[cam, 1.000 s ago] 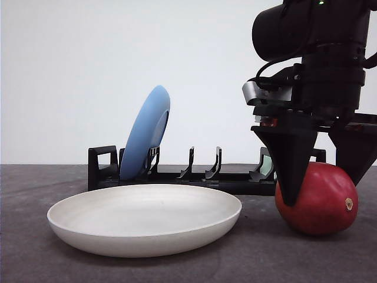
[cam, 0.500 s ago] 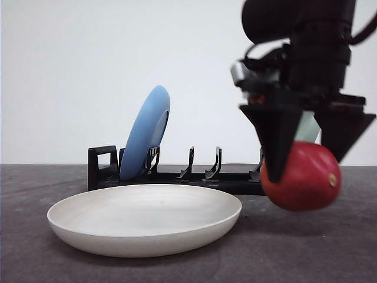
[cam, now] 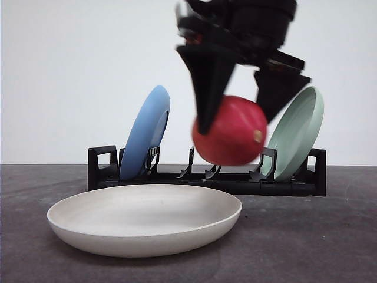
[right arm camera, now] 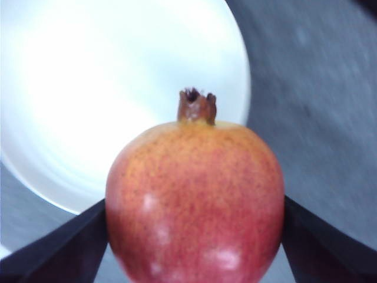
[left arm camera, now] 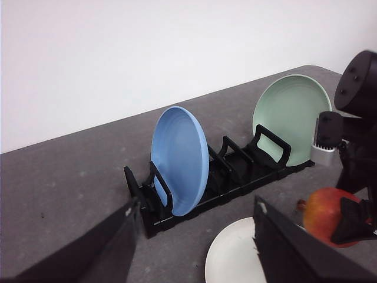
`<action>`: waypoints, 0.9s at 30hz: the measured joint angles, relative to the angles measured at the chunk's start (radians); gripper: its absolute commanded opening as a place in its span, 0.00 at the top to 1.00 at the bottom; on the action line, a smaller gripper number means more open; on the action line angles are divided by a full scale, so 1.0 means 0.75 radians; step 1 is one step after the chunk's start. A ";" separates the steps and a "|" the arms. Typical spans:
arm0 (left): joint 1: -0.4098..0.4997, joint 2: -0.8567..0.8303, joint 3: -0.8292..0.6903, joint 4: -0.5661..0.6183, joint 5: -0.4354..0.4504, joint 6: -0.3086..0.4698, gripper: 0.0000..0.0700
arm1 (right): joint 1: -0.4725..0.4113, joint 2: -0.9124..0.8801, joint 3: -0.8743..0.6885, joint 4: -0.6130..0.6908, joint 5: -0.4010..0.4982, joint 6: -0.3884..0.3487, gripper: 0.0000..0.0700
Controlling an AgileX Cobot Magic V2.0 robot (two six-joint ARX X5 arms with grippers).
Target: Place pomegranate in white plate
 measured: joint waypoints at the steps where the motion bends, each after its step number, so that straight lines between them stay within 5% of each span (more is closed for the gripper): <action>1: 0.000 0.000 0.000 0.000 0.000 0.000 0.49 | 0.006 0.000 0.007 0.008 -0.011 0.003 0.42; 27: 0.000 0.000 0.000 0.000 0.000 0.000 0.49 | 0.046 0.319 0.151 0.180 -0.073 0.023 0.42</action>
